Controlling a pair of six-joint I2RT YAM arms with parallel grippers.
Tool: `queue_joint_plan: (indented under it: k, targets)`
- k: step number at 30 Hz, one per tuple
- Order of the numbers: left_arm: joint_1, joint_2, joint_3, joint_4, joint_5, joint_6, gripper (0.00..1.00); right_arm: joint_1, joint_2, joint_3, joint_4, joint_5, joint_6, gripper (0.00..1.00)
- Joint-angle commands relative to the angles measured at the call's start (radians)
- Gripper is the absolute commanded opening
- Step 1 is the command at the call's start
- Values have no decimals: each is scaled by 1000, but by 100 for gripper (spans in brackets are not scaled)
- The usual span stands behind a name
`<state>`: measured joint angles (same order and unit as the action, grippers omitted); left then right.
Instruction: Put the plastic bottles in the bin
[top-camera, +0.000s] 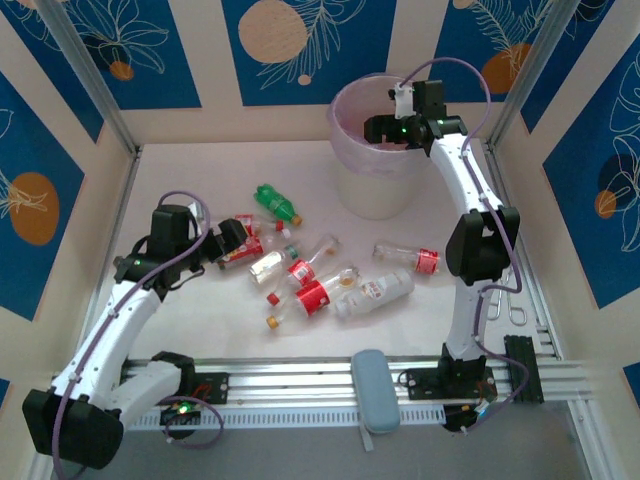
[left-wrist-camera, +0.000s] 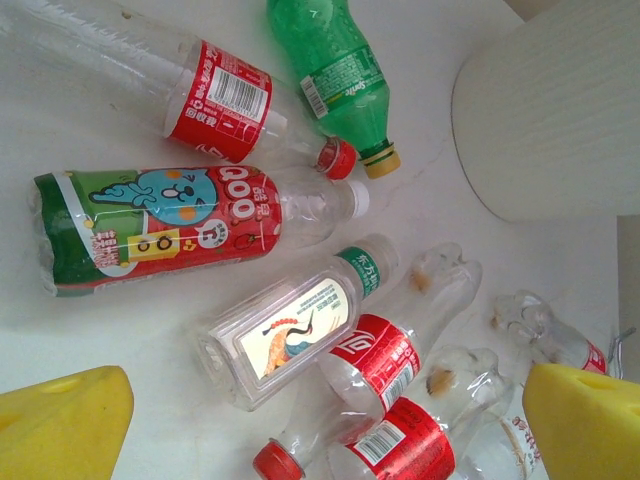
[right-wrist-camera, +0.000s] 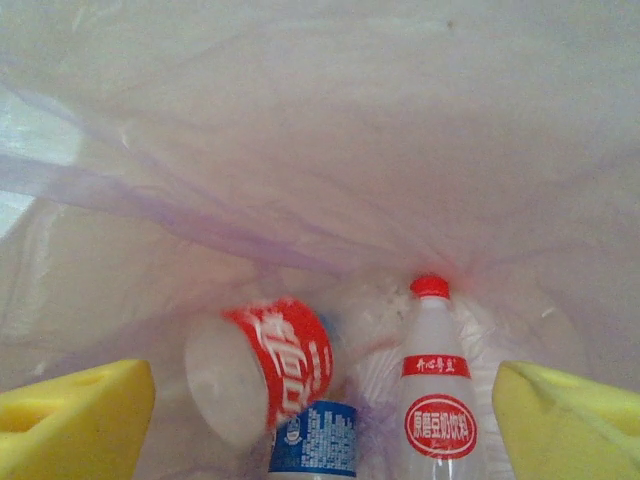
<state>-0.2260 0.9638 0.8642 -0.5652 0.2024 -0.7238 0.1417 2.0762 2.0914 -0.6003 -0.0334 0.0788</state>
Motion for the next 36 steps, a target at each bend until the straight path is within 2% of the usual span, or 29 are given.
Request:
queue_joint_plan:
  k: [1,7,12,20,26,32,36]
  targets:
    - [7,16,-6,10,13,11,99,-6,8,96,-53,-17,-10,90]
    - [7,74,15,13,30,42,99,-3,21,293,-180,-7,-41,100]
    - [-15,126,65,-8,25,95,100,-1,-11,393,-264,5,-43,99]
    - [-145,190,141,-50,-40,176,99,-7,-139,369,-389,-16,36,99]
    - [-272,204,180,-97,-51,251,99,-5,-356,93,-366,-34,95,99]
    - [-424,218,163,-152,-21,354,96,-13,-621,-296,-298,-89,187,98]
    - [-527,260,122,-123,-28,390,92,-14,-758,-523,-273,-123,230,96]
